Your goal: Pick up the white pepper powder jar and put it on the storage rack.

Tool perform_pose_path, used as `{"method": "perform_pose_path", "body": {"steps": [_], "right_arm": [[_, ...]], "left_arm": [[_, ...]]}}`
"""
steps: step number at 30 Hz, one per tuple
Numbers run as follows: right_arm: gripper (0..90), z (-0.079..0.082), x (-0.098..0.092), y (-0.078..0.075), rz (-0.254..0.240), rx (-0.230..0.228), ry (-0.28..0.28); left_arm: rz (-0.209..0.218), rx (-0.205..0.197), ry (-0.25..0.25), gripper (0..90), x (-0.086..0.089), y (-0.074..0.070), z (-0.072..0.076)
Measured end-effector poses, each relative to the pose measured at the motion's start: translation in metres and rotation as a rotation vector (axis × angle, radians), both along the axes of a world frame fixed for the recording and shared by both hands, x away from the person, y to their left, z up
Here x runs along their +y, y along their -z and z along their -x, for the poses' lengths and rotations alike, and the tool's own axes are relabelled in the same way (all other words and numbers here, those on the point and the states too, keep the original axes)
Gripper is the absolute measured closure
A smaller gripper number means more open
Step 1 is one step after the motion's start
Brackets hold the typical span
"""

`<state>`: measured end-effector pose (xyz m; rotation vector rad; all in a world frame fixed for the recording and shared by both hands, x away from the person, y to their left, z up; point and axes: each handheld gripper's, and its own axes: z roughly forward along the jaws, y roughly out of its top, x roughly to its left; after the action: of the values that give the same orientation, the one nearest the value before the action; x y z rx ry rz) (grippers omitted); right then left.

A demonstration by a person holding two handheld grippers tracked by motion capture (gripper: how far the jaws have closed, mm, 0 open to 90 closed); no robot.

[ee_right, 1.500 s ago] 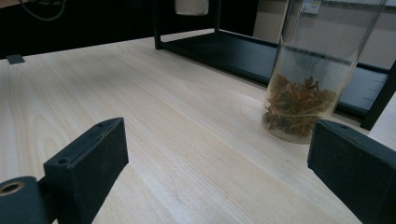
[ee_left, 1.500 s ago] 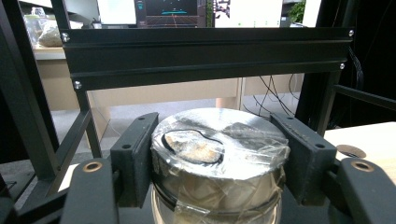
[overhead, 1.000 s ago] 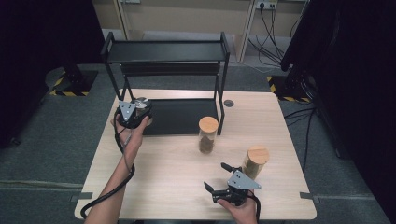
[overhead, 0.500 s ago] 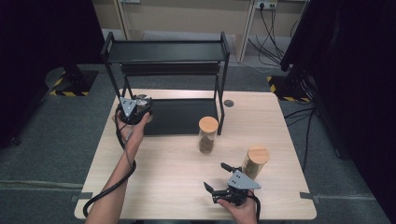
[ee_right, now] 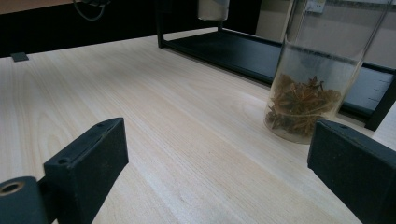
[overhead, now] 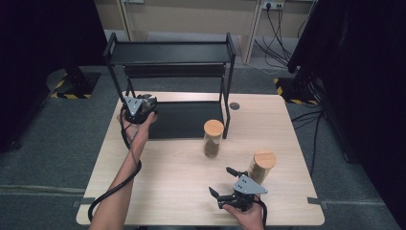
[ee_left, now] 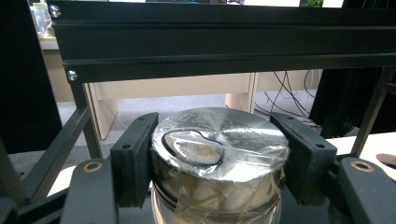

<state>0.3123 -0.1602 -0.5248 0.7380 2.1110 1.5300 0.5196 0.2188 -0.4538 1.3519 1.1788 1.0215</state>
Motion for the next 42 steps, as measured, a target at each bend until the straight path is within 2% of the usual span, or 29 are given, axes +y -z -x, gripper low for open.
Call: {"method": "perform_pose_path", "body": {"steps": [8, 16, 27, 31, 42], "right_arm": [[5.3, 0.0, 0.0, 0.0, 0.0, 0.001, 0.0], [5.3, 0.0, 0.0, 0.0, 0.0, -0.001, -0.001], [5.3, 0.0, 0.0, 0.0, -0.001, -0.002, -0.003], [5.3, 0.0, 0.0, 0.0, -0.001, 0.001, -0.004], [5.3, 0.0, 0.0, 0.0, -0.001, -0.002, -0.005]], "left_arm": [[-0.006, 0.005, 0.004, 35.0, -0.001, 0.003, -0.007], [-0.006, 0.021, -0.001, 35.0, 0.002, 0.012, -0.014], [-0.027, 0.047, -0.008, 34.9, 0.002, 0.023, -0.021], [-0.01, 0.052, -0.015, 34.9, 0.002, 0.026, -0.023], [-0.033, 0.07, -0.014, 34.9, 0.0, 0.033, -0.027]]}}
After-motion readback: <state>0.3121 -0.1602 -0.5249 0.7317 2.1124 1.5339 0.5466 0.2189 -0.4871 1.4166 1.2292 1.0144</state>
